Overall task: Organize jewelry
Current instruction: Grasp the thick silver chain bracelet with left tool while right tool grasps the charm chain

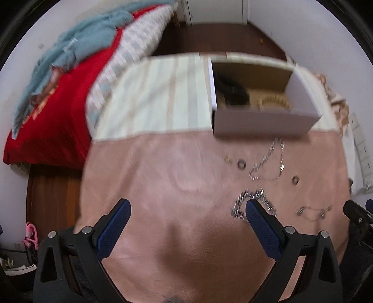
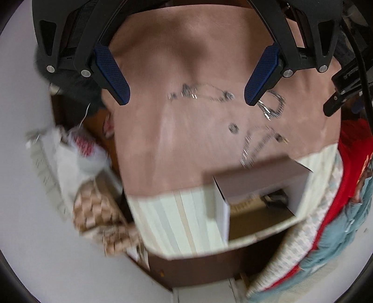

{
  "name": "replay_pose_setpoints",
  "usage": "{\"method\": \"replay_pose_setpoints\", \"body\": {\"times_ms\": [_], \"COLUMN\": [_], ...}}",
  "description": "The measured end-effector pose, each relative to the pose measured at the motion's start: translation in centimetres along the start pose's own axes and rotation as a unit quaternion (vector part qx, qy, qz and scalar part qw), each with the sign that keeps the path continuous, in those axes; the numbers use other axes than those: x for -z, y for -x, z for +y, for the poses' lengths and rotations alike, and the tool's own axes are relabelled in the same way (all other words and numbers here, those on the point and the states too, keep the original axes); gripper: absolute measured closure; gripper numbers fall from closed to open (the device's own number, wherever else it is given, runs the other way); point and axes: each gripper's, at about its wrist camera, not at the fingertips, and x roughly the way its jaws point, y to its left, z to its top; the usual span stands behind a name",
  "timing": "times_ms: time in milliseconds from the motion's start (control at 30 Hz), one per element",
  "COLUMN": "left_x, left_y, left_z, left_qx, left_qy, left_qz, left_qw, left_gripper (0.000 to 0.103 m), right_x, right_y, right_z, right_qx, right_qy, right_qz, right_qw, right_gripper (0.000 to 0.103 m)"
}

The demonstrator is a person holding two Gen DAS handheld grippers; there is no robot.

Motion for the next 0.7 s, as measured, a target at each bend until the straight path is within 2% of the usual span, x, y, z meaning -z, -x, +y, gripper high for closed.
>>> {"method": "replay_pose_setpoints", "body": {"times_ms": [133,200,233,300,367,400,433,467,500,533,700], "left_x": [0.4,0.6,0.7,0.8,1.0,1.1,1.2,1.3,1.5,1.7,2.6], "left_y": [-3.1,-3.9,-4.4,-4.8,-5.3,-5.6,-5.5,-5.4,-5.4,-5.3,-4.6], "left_z": [-1.1,-1.7,-2.1,-2.6,-3.4,-3.7,-3.9,-4.2,-4.5,-4.7,-2.7], "left_qx": [0.031,0.047,0.052,0.062,0.065,0.068,0.07,0.074,0.076,0.074,0.078], "left_qy": [-0.001,-0.005,-0.01,-0.018,-0.029,-0.036,-0.039,-0.048,-0.055,-0.061,-0.036], "left_qz": [0.037,0.045,0.049,0.053,0.056,0.059,0.05,0.043,0.039,0.038,0.03], "left_qw": [0.9989,0.9979,0.9973,0.9965,0.9958,0.9953,0.9955,0.9952,0.9949,0.9947,0.9958], "left_gripper": [0.003,0.011,0.02,0.03,0.056,0.061,0.07,0.084,0.093,0.097,0.097], "right_x": [1.3,1.5,1.6,1.4,1.3,1.2,1.2,1.2,1.0,1.0,1.1], "right_y": [-2.8,-3.5,-3.7,-4.0,-4.1,-4.2,-4.3,-4.4,-4.5,-4.6,-5.0], "right_z": [-0.7,-0.7,-0.6,-0.4,-0.4,-0.4,-0.4,-0.4,-0.5,-0.5,-0.1], "right_qx": [-0.012,-0.01,-0.007,-0.006,-0.005,-0.005,-0.005,-0.005,-0.006,-0.006,-0.017], "right_qy": [-0.008,-0.006,-0.004,-0.002,-0.001,-0.002,-0.002,-0.004,-0.004,-0.004,0.0], "right_qz": [0.023,0.027,0.027,0.027,0.028,0.029,0.029,0.03,0.031,0.032,0.037], "right_qw": [1.0,1.0,1.0,1.0,1.0,1.0,1.0,1.0,0.999,0.999,0.999], "right_gripper": [0.005,0.005,0.005,0.005,0.005,0.005,0.005,0.006,0.006,0.006,0.014]}}
